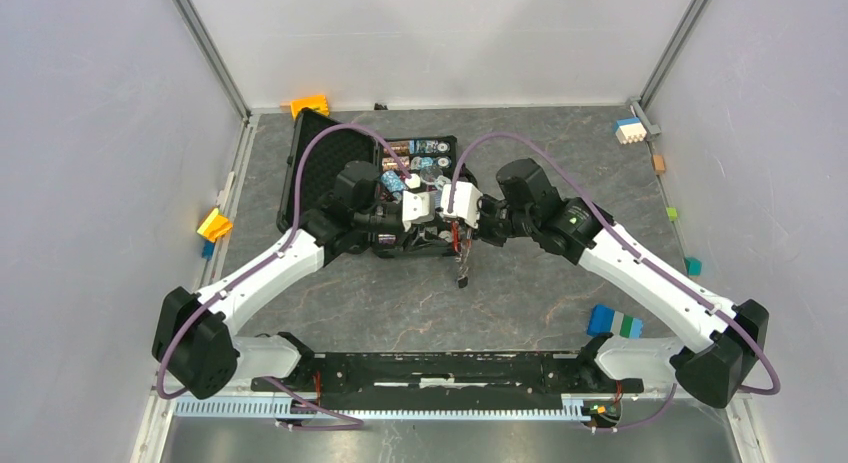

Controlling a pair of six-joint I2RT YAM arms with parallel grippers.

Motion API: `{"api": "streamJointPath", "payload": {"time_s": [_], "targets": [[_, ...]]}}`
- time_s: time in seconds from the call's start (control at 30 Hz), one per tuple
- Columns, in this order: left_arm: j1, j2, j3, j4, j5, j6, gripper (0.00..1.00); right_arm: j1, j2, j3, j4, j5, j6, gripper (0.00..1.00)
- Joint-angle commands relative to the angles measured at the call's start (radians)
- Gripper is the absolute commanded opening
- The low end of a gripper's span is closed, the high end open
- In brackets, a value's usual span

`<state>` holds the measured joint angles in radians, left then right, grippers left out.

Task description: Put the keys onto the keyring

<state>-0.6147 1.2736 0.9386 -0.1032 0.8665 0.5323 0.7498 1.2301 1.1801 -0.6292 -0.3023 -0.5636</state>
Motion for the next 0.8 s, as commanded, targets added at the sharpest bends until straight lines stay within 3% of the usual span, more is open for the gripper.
{"api": "streamJointPath", "payload": {"time_s": [0.0,0.17,0.37,0.77], "targets": [[-0.002,-0.027,0.039,-0.001,0.053,0.005,0.49,0.016,-0.010,0.047,0.016,0.054,-0.024,0.00],[-0.002,0.009,-0.002,0.217,0.112,-0.186,0.46,0.026,-0.017,0.048,0.022,0.069,-0.030,0.00],[-0.002,0.082,-0.031,0.409,0.110,-0.303,0.43,0.037,-0.017,0.055,0.020,0.092,-0.033,0.00],[-0.005,0.100,-0.047,0.432,0.126,-0.323,0.40,0.037,-0.027,0.044,0.033,0.092,-0.013,0.00]]}}
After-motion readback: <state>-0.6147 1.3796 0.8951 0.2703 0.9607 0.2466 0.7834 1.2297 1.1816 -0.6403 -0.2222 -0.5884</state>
